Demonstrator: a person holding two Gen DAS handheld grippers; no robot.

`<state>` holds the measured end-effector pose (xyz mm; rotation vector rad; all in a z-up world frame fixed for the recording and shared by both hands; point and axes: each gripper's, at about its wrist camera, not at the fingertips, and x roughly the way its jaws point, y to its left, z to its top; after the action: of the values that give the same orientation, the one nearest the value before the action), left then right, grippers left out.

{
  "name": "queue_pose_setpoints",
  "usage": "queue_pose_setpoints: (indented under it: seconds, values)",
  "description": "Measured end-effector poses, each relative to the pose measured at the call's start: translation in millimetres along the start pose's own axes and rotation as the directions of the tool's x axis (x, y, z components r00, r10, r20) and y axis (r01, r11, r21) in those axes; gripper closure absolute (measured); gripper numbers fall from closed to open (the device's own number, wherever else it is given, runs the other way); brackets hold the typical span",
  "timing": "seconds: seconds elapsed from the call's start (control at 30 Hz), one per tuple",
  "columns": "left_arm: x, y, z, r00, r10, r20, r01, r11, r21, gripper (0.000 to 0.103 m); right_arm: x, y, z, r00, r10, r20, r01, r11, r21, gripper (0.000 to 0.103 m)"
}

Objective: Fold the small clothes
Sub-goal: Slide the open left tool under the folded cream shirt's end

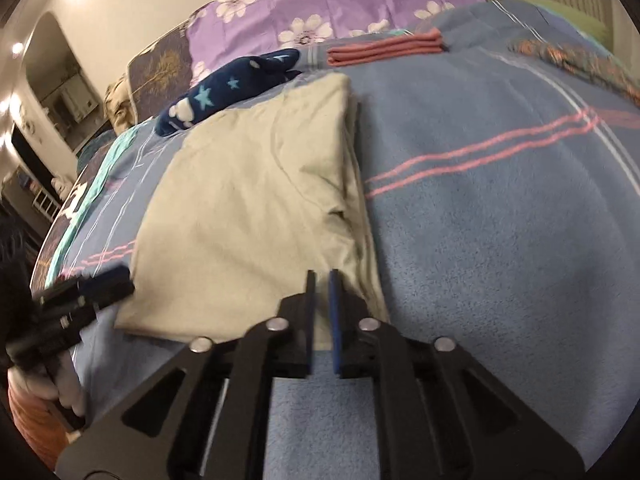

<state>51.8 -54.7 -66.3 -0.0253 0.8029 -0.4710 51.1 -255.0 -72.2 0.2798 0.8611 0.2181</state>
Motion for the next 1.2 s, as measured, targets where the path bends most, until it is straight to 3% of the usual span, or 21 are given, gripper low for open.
queue_pose_setpoints:
  seconds: [0.1,0.2,0.27,0.47,0.67,1.2]
  values:
    - [-0.1,8.6,13.2,1.0,0.021,0.019,-0.02,0.999,-0.025,0.061,-15.9,-2.2,20.3,0.999,-0.006,0.048,0.008,0.999,-0.037,0.074]
    - [7.0,19.5,23.5,1.0,0.02,0.015,-0.019,0.997,-0.07,0.06,-16.9,-3.6,38.6,0.998,-0.025,0.056,0.029,0.997,-0.068,0.052]
    - [14.5,24.9,26.8,1.0,0.009,0.004,-0.009,0.997,-0.083,0.052,-11.8,-5.8,46.6,0.999,-0.031,0.041,0.034,0.996,-0.082,0.052]
    - [44.8,44.8,31.7,0.996,-0.053,-0.069,0.041,0.987,-0.152,0.048,22.0,-21.2,63.9,0.995,0.056,-0.083,-0.059,0.998,-0.035,0.046]
    - [59.5,56.3,36.9,0.989,-0.121,-0.084,0.103,0.975,-0.198,0.045,54.2,-25.4,71.4,0.985,0.06,-0.164,-0.064,0.998,-0.02,0.045]
    - [88.7,67.7,53.1,0.976,-0.197,-0.088,0.178,0.967,-0.184,0.04,76.8,-18.1,81.5,0.974,0.096,-0.206,-0.111,0.992,-0.061,0.041]
